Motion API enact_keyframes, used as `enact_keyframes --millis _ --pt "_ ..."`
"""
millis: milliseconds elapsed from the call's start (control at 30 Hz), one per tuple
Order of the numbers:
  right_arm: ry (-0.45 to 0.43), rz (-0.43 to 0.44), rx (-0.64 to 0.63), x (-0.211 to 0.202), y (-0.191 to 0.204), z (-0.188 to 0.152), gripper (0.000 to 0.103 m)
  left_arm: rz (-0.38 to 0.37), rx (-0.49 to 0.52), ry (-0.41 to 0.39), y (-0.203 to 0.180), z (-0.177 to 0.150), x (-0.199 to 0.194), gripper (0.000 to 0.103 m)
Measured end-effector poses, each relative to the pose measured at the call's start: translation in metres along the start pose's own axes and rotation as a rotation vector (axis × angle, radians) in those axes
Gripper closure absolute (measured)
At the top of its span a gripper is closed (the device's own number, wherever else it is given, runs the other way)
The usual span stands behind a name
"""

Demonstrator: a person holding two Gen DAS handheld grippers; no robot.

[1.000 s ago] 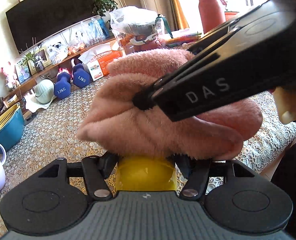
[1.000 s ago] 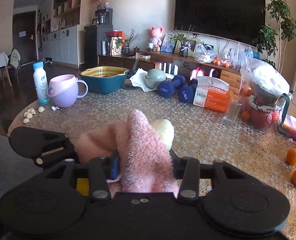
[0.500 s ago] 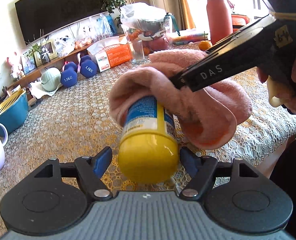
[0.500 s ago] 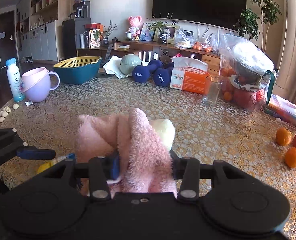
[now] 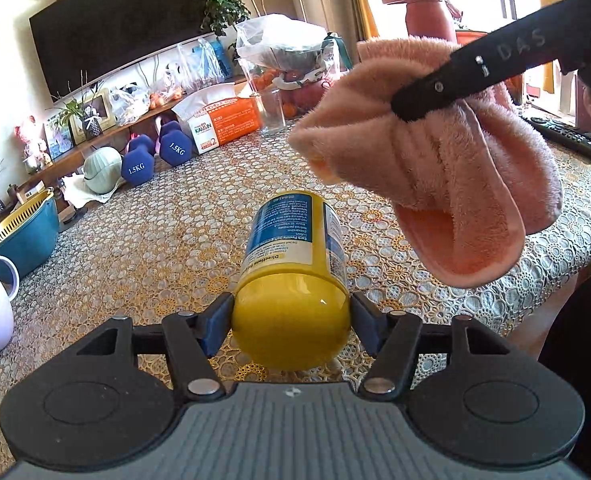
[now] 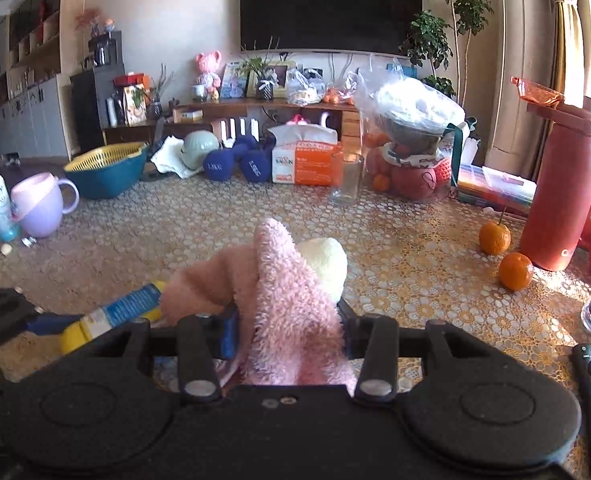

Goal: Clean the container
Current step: 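Wipe the bottle again with the towel in the right tool, rubbing around its side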

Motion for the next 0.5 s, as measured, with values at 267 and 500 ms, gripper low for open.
enact_keyframes --millis 267,500 --pt "-0.030 0.206 -0.086 -0.008 0.070 0.007 0.059 0.008 0.010 0.010 -0.001 0.000 0.000 0.040" --pt "0.025 0.219 -0.173 0.015 0.092 -0.011 0.059 0.007 0.009 0.013 0.001 0.000 0.002 0.040"
Point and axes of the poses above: each gripper's, at about its wrist camera, not at the fingertips, and x roughly the way its jaws point, y to its left, z to its top, the point moved 10 cm from there along x, roughly the way its jaws point, and after that the axes turned 3 degrees about x, right-handed, at the moved point
